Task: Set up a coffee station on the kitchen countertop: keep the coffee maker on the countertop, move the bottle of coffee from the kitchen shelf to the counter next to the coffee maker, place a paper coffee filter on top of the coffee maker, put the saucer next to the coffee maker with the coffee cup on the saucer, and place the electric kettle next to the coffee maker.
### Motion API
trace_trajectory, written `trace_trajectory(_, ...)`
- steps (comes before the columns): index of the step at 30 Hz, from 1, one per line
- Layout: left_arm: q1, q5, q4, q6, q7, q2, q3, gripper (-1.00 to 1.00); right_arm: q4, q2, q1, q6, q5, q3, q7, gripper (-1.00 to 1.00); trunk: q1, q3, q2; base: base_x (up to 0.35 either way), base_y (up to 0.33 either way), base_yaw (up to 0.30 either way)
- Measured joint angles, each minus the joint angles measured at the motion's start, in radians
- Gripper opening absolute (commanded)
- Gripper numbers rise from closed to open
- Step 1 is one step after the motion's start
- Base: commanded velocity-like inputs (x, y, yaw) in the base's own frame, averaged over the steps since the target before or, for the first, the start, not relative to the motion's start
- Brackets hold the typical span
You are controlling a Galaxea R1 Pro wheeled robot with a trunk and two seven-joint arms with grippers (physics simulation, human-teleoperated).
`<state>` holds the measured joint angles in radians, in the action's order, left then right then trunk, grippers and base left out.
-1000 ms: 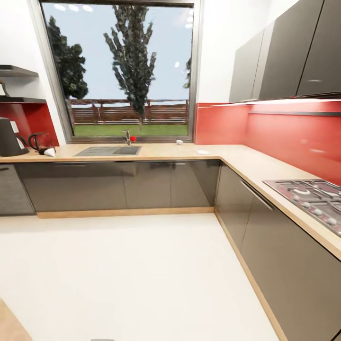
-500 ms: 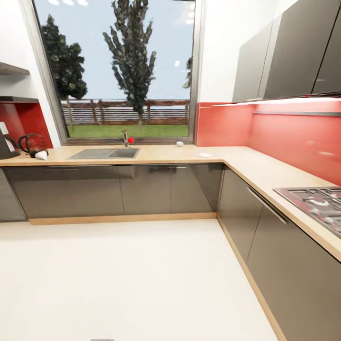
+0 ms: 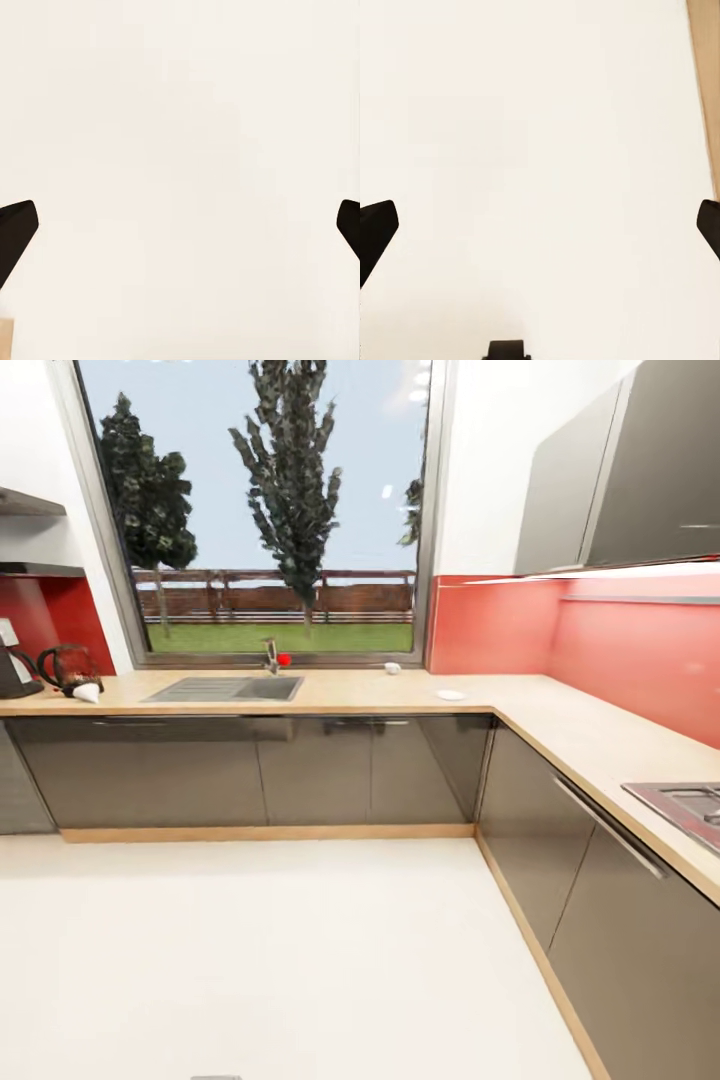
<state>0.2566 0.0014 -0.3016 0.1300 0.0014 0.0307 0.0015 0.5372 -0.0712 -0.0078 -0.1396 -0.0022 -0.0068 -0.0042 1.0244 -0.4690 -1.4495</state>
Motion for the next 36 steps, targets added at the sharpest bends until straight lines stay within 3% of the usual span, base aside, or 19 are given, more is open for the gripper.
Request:
trace_trajectory(13,0.0,0.0,0.0,0.0,0.0,0.0,0.0,1.0,0.0,0.002,0.0,0.0,0.001,0.001,0.0,1.0,0.0,0.0,0.0,0.335,0.019,0.256)
trace_trajectory(31,0.0,0.0,0.0,0.0,0.0,0.0,0.0,1.0,0.0,0.001,0.0,0.0,0.001,0.001,0.0,1.0,0.0,0.0,0.0,0.335,0.09,0.015)
trace_trajectory(36,0.0,0.0,0.0,0.0,0.0,0.0,0.0,1.0,0.0,0.002,0.0,0.0,0.001,0.001,0.0,1.0,0.0,0.0,0.0,0.335,0.111,0.186)
